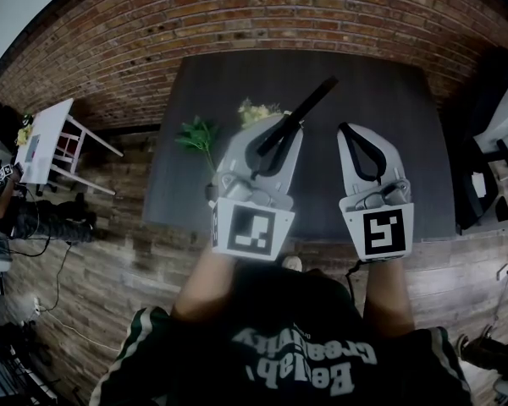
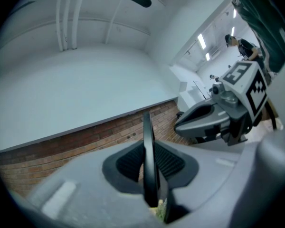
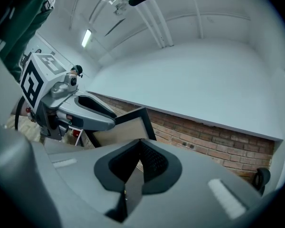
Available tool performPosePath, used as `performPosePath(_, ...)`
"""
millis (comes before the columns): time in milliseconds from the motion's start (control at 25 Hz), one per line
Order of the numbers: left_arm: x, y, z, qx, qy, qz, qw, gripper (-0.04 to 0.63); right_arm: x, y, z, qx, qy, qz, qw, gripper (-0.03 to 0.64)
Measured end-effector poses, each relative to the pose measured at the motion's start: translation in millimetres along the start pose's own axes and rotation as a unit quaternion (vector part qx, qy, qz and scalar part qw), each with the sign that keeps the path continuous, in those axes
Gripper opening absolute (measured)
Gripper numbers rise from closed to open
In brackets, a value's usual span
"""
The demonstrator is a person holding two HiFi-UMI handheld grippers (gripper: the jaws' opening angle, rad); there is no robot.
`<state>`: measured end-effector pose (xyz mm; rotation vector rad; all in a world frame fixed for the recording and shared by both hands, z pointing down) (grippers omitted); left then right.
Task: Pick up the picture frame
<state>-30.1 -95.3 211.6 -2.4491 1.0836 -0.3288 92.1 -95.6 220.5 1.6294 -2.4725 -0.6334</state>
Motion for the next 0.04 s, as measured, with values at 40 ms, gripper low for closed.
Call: performPosePath(40,0.6,0.1,-0.4,0.001,0.001,0.000,1.0000,0.071,0.2,-0.1,0.3,-0.002,-0.001,0.000,1.000,0.006)
Point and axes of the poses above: the fingertips, and each gripper's own axes: x forward along the fingers, y to its left, z out of its top, the point moved 6 cm from there along -x, backward along the fingers, and after that the axes turned 8 degrees about -z, right-handed, at the moved point
